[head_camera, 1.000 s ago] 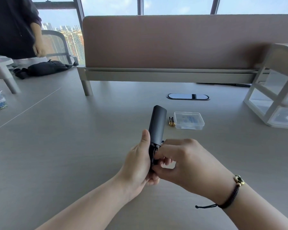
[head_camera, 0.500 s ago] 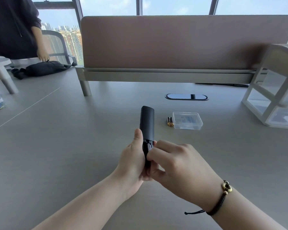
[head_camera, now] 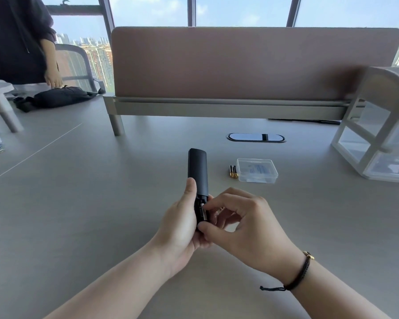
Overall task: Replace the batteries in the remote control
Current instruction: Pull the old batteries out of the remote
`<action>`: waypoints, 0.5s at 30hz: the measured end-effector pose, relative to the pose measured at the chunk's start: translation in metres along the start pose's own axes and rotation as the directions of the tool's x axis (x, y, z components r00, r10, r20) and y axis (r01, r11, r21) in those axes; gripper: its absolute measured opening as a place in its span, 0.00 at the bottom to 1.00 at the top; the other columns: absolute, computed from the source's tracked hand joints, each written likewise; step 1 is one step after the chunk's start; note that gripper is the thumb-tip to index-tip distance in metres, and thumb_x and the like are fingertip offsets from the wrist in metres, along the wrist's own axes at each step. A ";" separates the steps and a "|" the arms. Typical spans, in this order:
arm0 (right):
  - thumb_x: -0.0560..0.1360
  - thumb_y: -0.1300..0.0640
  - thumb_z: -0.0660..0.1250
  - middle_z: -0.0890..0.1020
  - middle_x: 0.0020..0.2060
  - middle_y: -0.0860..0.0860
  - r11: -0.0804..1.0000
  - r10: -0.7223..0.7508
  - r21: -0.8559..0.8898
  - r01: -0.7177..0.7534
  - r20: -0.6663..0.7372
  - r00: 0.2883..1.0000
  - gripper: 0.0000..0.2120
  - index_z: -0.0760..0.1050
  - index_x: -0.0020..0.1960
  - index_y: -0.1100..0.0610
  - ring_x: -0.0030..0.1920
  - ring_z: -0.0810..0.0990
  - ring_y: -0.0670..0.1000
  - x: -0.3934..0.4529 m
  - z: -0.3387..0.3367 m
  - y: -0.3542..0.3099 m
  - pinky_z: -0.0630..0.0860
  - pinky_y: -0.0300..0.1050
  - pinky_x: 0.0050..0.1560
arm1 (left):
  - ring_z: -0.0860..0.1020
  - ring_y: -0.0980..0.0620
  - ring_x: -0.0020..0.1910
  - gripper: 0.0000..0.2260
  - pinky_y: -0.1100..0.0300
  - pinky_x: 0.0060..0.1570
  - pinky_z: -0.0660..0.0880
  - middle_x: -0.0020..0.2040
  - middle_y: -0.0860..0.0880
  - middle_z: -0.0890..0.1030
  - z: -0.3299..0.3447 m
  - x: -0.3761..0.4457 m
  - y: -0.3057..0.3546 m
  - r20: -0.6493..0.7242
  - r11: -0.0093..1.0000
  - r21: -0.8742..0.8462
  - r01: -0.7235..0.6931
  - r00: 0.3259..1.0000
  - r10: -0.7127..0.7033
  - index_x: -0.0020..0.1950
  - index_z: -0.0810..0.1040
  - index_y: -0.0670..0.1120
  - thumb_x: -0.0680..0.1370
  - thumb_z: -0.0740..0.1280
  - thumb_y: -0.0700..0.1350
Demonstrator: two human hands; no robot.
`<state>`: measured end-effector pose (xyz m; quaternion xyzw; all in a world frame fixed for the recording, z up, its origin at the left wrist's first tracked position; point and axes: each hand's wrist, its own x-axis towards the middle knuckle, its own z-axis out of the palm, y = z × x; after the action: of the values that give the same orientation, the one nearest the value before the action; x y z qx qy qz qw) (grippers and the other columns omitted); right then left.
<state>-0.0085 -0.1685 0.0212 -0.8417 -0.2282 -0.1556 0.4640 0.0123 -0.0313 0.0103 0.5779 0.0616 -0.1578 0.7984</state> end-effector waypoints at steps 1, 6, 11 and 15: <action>0.64 0.56 0.79 0.80 0.38 0.47 1.000 0.010 -0.014 -0.010 0.016 1.000 0.10 0.84 0.45 0.52 0.34 0.82 0.49 0.000 0.001 0.000 0.80 0.42 0.38 | 0.73 0.46 0.37 0.26 0.54 0.38 0.65 0.34 0.46 0.75 0.000 0.000 0.000 0.011 1.000 0.010 -0.014 1.000 0.014 0.45 0.76 0.46 0.75 0.56 0.68; 0.65 0.57 0.78 0.79 0.41 0.46 0.997 0.044 -0.057 -0.042 0.036 0.998 0.16 0.83 0.52 0.50 0.37 0.82 0.48 0.000 0.002 0.003 0.80 0.41 0.39 | 0.75 0.44 0.34 0.26 0.59 0.28 0.69 0.34 0.42 0.75 0.001 -0.002 0.003 0.011 0.997 0.040 -0.065 0.998 0.064 0.46 0.75 0.42 0.79 0.54 0.65; 0.69 0.63 0.73 0.83 0.40 0.45 0.994 0.103 -0.035 -0.103 -0.019 0.995 0.14 0.83 0.50 0.48 0.37 0.81 0.48 0.004 -0.001 0.007 0.80 0.42 0.39 | 0.80 0.46 0.32 0.26 0.53 0.29 0.78 0.36 0.42 0.81 0.000 -0.002 0.006 0.008 0.993 0.015 -0.116 0.993 0.116 0.49 0.78 0.40 0.80 0.53 0.62; 0.70 0.63 0.71 0.84 0.40 0.43 0.987 0.158 -0.023 -0.160 -0.068 0.985 0.14 0.82 0.50 0.46 0.34 0.81 0.47 0.007 -0.006 0.011 0.79 0.39 0.38 | 0.81 0.44 0.32 0.28 0.54 0.28 0.77 0.38 0.40 0.82 0.001 -0.003 0.006 0.049 0.991 0.026 -0.128 0.991 0.127 0.52 0.78 0.36 0.81 0.53 0.61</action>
<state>0.0029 -0.1771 0.0191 -0.8582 -0.1428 -0.1489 0.4701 0.0110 -0.0302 0.0171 0.5882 0.0032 -0.1210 0.7996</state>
